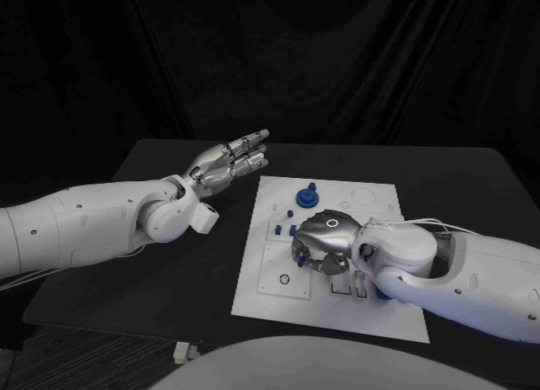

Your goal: Assemble the parts on the task board

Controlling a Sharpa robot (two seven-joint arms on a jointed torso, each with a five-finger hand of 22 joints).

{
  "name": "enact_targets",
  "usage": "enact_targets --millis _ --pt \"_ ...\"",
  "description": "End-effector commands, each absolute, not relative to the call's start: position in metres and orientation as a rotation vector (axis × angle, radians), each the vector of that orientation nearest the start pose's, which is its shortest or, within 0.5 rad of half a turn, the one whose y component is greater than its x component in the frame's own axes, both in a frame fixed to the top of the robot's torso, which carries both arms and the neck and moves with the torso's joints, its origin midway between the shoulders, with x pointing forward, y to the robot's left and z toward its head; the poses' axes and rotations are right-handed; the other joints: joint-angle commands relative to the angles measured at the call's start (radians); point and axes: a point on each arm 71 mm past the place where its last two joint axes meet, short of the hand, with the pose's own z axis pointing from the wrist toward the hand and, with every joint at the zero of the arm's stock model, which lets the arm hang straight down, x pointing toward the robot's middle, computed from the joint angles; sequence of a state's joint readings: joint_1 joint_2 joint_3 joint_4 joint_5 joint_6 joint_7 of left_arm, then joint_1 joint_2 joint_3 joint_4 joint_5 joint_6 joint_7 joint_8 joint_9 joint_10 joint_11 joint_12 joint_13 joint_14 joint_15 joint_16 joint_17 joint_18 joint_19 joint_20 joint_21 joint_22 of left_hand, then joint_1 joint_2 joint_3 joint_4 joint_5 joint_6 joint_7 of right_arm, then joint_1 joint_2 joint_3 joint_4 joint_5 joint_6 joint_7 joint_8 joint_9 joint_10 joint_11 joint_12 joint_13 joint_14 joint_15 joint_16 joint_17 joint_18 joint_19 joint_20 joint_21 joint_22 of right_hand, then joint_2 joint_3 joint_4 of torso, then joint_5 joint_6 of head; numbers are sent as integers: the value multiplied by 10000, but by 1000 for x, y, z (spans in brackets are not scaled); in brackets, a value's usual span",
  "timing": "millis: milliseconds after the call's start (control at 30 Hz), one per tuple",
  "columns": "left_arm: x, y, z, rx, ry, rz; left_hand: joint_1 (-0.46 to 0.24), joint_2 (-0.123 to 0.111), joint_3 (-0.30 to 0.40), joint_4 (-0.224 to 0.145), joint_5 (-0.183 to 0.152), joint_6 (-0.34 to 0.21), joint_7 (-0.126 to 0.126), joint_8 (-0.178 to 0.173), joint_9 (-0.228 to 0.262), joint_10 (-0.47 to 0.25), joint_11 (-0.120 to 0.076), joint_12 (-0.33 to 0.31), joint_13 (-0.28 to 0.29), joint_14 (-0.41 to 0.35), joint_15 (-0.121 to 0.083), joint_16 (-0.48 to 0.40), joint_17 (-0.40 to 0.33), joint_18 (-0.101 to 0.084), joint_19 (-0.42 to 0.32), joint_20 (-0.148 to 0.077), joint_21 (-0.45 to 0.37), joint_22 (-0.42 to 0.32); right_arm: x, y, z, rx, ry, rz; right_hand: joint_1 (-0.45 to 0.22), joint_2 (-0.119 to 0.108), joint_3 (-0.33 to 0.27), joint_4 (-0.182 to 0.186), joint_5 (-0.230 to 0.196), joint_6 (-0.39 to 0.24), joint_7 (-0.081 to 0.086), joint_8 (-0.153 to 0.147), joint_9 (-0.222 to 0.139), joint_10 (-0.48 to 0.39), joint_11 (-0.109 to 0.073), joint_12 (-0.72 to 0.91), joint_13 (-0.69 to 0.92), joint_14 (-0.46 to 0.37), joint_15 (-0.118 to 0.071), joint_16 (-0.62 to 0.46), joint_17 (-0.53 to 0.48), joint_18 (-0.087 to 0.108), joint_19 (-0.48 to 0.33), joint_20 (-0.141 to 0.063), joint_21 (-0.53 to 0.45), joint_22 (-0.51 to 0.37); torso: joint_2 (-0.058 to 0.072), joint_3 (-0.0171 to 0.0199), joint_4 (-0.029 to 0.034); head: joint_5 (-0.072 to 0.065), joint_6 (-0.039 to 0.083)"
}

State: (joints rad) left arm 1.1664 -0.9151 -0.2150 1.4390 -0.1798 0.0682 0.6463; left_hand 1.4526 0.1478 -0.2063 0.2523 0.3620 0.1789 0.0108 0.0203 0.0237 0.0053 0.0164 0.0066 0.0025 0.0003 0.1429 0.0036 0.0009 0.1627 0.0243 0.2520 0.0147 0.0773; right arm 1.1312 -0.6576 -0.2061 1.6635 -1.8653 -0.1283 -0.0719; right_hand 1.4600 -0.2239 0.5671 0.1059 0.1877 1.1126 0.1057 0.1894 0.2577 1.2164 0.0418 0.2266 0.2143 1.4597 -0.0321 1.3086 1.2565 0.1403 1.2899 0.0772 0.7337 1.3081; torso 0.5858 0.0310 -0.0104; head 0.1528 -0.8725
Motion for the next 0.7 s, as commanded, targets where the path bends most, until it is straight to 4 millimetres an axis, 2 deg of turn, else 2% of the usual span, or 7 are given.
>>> enact_targets --millis 33,700 --pt "455 250 -240 -8393 15642 -17954 75 13 -27 -50 64 -1 43 45 13 30 66 -41 0 -3 72 -36 -9 158 8 81 46 8 381 -67 -262 -8933 17371 7769 -43 58 -19 -52 -61 -9 35 6 14 83 10 7 7 3 40 -62 -7 -30 -36 -1 -35 827 1 1 1 -1 -2" --pt "454 250 -241 -8437 15726 -17977 117 45 -41 -89 91 25 106 50 17 26 62 -42 -1 5 110 -32 -5 169 55 131 77 91 378 -65 -264 -9025 17395 7944 -73 66 -56 -82 -139 -36 49 -30 4 79 20 18 29 -18 47 -91 -35 -25 -70 4 -68 817 -2 1 1 -7 -2"
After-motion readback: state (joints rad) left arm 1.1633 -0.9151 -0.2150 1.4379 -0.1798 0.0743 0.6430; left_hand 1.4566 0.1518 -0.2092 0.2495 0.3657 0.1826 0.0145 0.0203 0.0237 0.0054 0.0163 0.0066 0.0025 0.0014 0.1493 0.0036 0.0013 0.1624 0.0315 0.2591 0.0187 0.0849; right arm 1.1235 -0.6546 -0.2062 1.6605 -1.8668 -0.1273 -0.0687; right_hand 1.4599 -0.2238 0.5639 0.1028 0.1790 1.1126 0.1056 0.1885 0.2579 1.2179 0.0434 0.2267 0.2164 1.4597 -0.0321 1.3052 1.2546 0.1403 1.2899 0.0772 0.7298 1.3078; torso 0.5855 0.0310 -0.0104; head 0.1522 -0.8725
